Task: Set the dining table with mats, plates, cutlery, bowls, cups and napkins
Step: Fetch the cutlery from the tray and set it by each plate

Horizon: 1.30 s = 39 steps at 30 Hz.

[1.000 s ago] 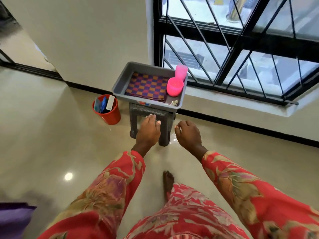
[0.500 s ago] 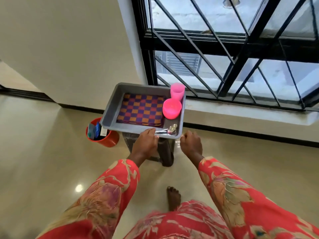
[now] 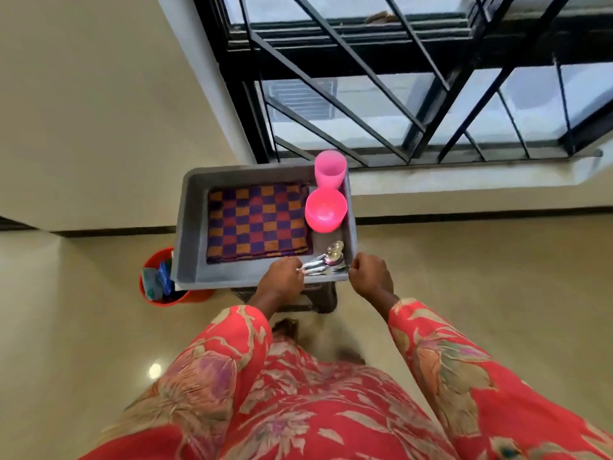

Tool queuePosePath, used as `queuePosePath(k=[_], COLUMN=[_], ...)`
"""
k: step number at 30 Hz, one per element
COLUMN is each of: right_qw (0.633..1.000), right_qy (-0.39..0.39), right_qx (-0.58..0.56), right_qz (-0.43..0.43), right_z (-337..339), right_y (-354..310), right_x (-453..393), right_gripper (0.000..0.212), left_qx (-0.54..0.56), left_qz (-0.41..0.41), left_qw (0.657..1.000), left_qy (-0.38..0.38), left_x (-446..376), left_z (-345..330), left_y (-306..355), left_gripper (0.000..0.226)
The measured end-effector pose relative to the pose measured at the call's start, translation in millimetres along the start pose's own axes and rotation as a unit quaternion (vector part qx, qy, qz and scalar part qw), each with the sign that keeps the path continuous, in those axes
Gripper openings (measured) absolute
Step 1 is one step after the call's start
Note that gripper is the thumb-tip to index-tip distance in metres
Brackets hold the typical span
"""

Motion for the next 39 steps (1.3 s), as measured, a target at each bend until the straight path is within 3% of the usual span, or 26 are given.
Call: queuePosePath(k=[7,13,20,25,33,39], right_qw=[0.998,0.975,0.944,0.951,0.944,0.914], right_qy=[-0.045,-0.128,-0.233,-0.231,-0.241,-0.287], right_qx=[0.042,0.171,0.216,0.194,0.212,0.274], right_qz=[-0.012,0.067,0.093,0.071,0.072,0.086], right_z=[-38,-86,-148,-157,-162,-169], right_y=[-17,-29,-16,-5,-4,-9], right_x=[-28,-62,-121,-137,-138,-139], right_gripper=[0.024,0.032,0.031,0.032,0.028,0.035], left_qx=[-0.071,-0.120,-0.085,-0.036,-0.120,-0.169], left_qz=[-0.053,-0.096,-0.095,-0.090,-0.119,-0.141], left_qw=[0.991,0.972,0.975,0.977,0.969,0.961], left_qy=[-0.104,-0.181,-0.184,-0.189,-0.180,-0.168], left_x=[-51,-89,-150,-167,-176,-176], left_z=[-14,-68,-122,-135,-140,-138], left_y=[-33,-41,-53,-61,-51,-49], left_gripper=[0.029,0.028,0.028,0.029,0.025,0.026])
Point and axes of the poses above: each hand's wrist, its own x-axis away from the middle knuckle, its own z-axis out of the back of the hand, y = z × x, the point moved 7 cm from there along -x, towards the middle knuckle, and after that the axes turned 6 degrees about z, right-handed, at the moved point
